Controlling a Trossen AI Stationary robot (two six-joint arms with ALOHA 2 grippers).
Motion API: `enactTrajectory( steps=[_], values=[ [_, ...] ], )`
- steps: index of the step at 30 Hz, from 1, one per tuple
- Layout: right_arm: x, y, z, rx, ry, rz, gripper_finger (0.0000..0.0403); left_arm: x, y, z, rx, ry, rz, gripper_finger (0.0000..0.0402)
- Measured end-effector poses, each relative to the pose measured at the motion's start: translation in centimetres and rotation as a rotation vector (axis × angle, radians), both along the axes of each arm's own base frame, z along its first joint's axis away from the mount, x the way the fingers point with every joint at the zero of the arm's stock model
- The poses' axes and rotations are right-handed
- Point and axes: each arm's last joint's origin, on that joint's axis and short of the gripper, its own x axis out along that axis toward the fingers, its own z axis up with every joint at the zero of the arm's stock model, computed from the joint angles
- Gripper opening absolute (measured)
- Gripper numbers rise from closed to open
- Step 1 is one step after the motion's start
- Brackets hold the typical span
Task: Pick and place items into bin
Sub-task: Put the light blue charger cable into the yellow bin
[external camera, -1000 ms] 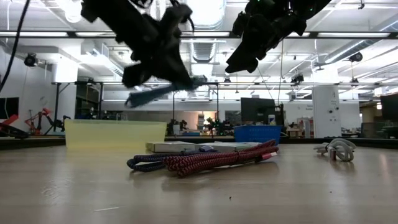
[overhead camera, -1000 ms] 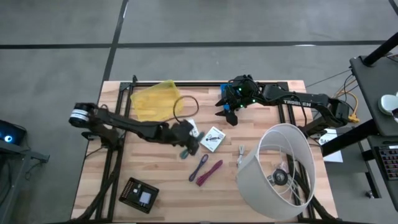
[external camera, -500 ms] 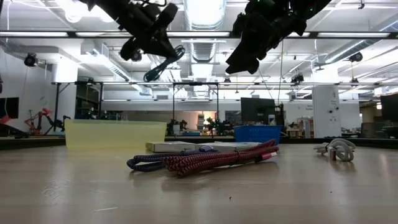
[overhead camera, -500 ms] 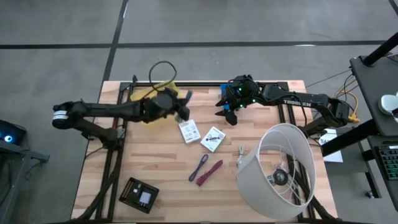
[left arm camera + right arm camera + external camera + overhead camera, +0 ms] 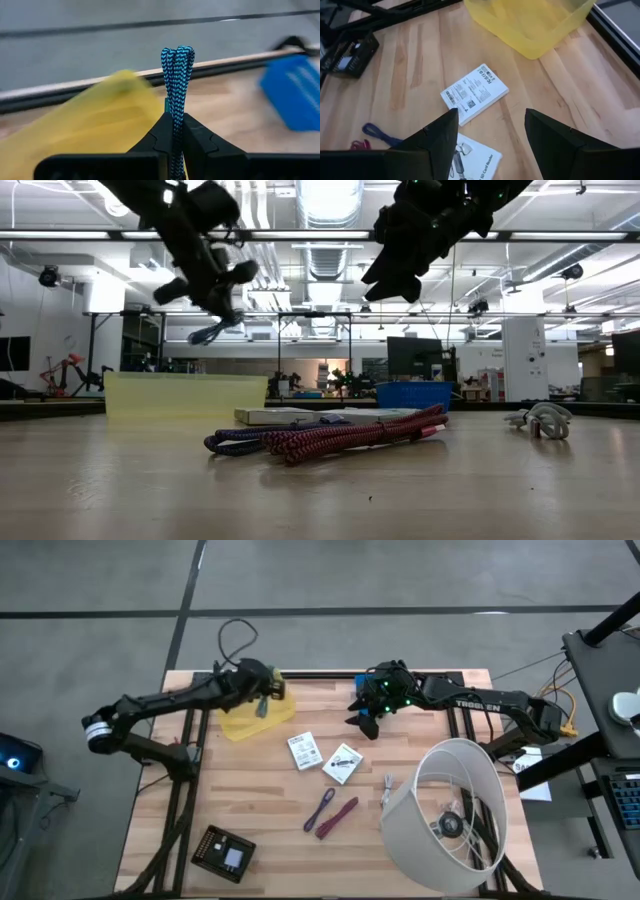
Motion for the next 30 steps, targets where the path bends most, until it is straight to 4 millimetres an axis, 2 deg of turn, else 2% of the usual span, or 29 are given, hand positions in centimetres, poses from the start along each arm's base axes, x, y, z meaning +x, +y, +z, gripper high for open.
enactTrajectory(
  steps=[6, 10, 19, 30],
  values=[
    [0.0, 0.0, 0.0, 0.010, 0.001, -0.015, 0.0215, -2.0, 2.4, -1.2, -0.023, 0.046, 0.121, 0.0008],
    [0.0, -0.1, 0.0, -0.008, 0.012, -0.059, 0.0215, -2.7, 3.1, -2.6, -0.043, 0.089, 0.167, 0.0008],
    [0.0, -0.2, 0.0, -0.019, 0.019, -0.083, 0.0215, -4.3, 2.4, -6.2, -0.172, 0.114, 0.292, 0.0008],
    [0.0, -0.2, 0.0, -0.015, 0.018, -0.086, 0.0215, -4.9, 1.9, -7.2, -0.188, 0.162, 0.302, 0.0011]
  ],
)
